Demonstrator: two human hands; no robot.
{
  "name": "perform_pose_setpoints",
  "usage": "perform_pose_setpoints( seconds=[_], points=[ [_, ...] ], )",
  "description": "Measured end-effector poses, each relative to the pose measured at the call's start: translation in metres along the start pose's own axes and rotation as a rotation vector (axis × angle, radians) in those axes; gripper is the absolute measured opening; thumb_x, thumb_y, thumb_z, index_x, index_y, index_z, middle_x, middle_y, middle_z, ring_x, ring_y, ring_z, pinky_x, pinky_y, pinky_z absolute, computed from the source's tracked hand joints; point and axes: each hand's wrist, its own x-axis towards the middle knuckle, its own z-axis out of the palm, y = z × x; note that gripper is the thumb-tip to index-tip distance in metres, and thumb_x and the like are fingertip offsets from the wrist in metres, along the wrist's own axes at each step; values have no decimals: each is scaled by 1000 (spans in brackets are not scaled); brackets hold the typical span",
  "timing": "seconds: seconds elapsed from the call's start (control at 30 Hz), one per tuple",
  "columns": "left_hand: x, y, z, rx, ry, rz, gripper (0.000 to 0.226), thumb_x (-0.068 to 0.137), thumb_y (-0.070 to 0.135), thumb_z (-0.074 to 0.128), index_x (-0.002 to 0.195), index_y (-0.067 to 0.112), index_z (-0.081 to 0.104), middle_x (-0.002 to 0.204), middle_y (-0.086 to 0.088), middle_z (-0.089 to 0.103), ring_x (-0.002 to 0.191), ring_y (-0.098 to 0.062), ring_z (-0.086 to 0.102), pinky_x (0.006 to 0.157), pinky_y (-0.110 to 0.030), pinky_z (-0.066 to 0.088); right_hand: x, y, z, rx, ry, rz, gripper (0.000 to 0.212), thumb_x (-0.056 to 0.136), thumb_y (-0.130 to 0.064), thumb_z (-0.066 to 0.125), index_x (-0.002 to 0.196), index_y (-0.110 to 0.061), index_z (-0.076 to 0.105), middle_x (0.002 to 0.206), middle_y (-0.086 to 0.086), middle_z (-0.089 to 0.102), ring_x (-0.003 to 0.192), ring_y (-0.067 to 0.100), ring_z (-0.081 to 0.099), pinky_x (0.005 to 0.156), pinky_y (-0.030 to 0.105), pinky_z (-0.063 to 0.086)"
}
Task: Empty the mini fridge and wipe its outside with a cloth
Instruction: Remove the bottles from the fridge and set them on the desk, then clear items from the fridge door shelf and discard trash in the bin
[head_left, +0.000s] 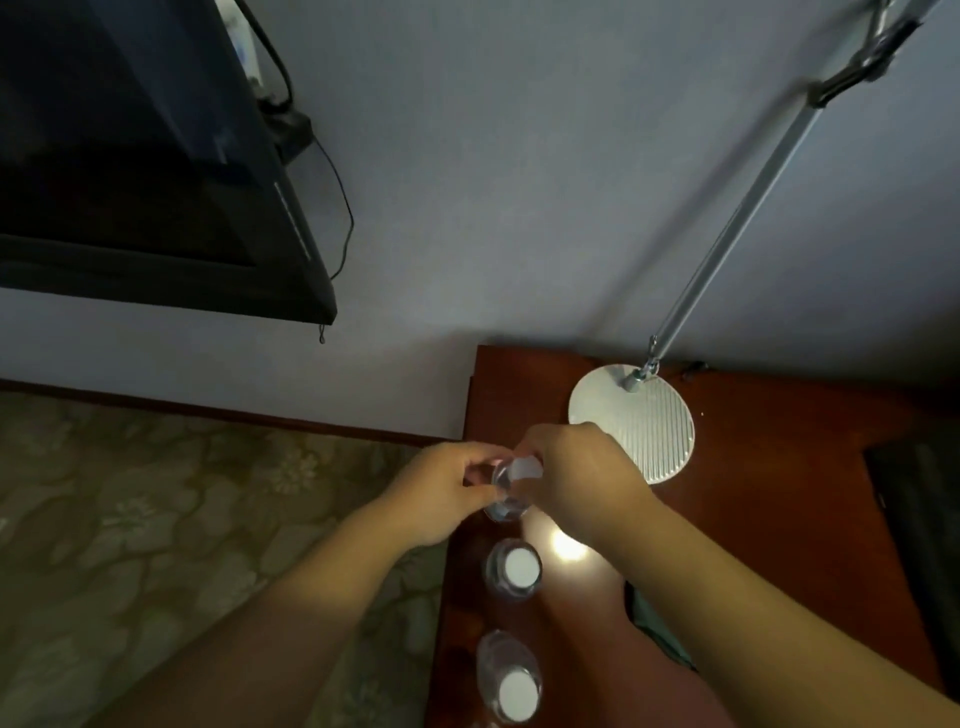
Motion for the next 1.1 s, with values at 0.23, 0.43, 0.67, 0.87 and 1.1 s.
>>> perform_pose_setpoints(
  seconds=[0.23, 0.43, 0.67, 0.87, 1.1],
  points=[
    [-4, -8, 9, 43, 21, -16, 46, 91, 23, 73, 132, 39, 61, 103, 25, 69, 93, 7, 63, 86, -23, 52, 0, 8, 14, 127, 35, 22, 19, 80, -37, 75, 96, -27, 71, 87, -4, 71, 79, 19, 64, 60, 25, 39],
    [-22, 18, -6, 152, 76, -35, 52, 92, 34, 70, 141, 36, 53, 129, 17, 61, 105, 2, 59, 93, -28, 52, -29, 19, -4, 135, 68, 15, 45, 84, -42, 75, 123, -23, 66, 111, 0, 72, 101, 21, 68, 82, 29, 54],
    [-58, 97, 4, 270, 94, 154, 53, 89, 41, 72, 139, 36, 54, 130, 19, 57, 109, 5, 56, 96, -23, 45, -120, 60, -44, 159, 215, 131, 64, 83, -52, 73, 141, -33, 52, 135, -4, 63, 118, 17, 61, 95, 33, 51],
    [-107, 190, 90, 480, 48, 407, 63, 87, 46, 72, 144, 37, 47, 136, 15, 52, 120, -3, 53, 101, -27, 45, -269, 122, -63, 141, 426, 271, 59, 86, -50, 72, 140, -33, 53, 137, -9, 61, 120, 13, 60, 100, 28, 47],
    [-184, 277, 275, 498, -122, 694, 63, 90, 51, 67, 146, 46, 40, 141, 25, 47, 124, 4, 47, 104, -27, 44, -504, 218, -43, 230, 610, 594, 54, 86, -53, 71, 135, -38, 56, 127, -10, 65, 107, 10, 64, 87, 24, 46]
  ],
)
